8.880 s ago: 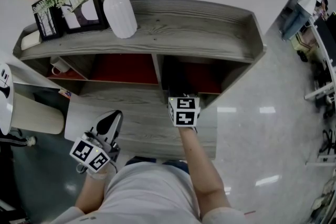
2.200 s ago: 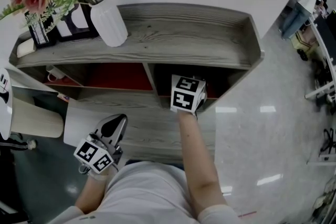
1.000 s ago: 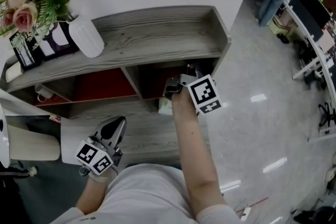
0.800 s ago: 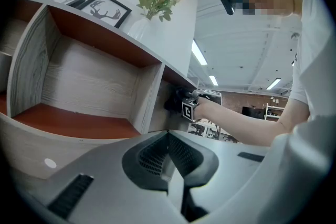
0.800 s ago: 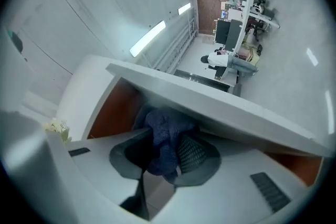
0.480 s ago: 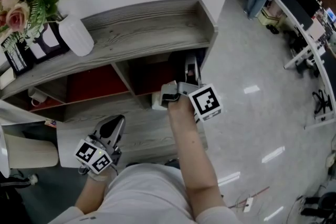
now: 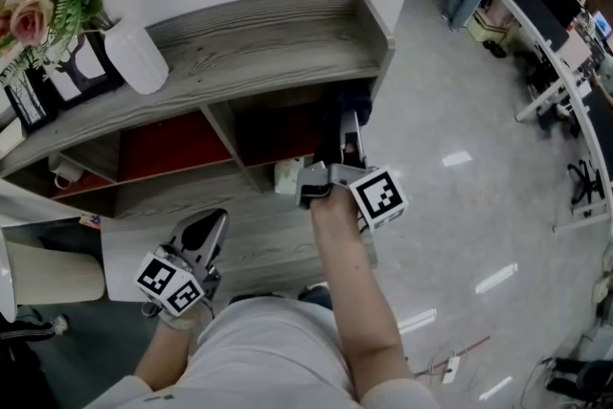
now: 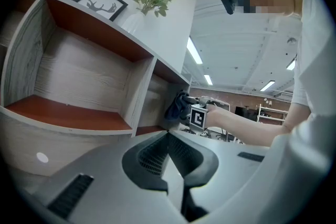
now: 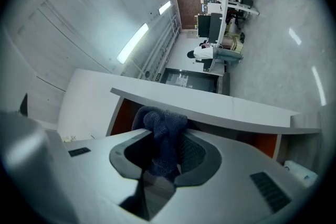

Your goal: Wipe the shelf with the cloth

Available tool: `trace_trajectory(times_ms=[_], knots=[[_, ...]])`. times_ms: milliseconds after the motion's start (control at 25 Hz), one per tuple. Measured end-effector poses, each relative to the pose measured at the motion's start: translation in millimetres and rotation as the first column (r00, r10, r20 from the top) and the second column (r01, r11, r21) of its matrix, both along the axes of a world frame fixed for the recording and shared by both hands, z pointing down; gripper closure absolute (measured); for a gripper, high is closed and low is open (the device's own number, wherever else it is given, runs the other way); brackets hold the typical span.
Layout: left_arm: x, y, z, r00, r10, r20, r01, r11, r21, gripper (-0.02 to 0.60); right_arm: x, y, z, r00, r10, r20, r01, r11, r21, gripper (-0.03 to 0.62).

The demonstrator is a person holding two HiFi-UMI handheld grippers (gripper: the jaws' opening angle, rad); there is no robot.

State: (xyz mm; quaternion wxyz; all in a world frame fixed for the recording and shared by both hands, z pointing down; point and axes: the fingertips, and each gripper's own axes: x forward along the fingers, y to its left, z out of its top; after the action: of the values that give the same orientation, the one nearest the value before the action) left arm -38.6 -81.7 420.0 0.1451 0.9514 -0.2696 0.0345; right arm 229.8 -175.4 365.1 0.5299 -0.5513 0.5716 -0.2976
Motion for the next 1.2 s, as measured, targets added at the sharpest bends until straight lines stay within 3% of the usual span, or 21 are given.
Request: trace_trajectory(times_ms=[320,640,1080,1200], knots=[[-9,3,5,0.999,-0.044,0.024,0.045,0.999,-0.011,0.566,2,-3,72,0.989,0.007,0.145,0.013,0.99,-0.139,0.485],[-18,4,7,0.994,-0.099,0.043,0.099,0.995,-0.013,0.566,2,-5,134,0.964,0.053,0.262,0.021,0.962,-0.271,0.485],[-38,-3,8,0.981,-0.186,0.056,0.187,0.982,-0.015,0.566,7,-39,140,0.961,0.09,0.262,0.007,0.938,-0.348,0.485],[-38,-6,8,0.978,-0.199,0.059,0.2,0.98,-0.015,0.566,7,-52,132,0.959,0.069,0.275,0.019,0.952,-0.306,0.485]])
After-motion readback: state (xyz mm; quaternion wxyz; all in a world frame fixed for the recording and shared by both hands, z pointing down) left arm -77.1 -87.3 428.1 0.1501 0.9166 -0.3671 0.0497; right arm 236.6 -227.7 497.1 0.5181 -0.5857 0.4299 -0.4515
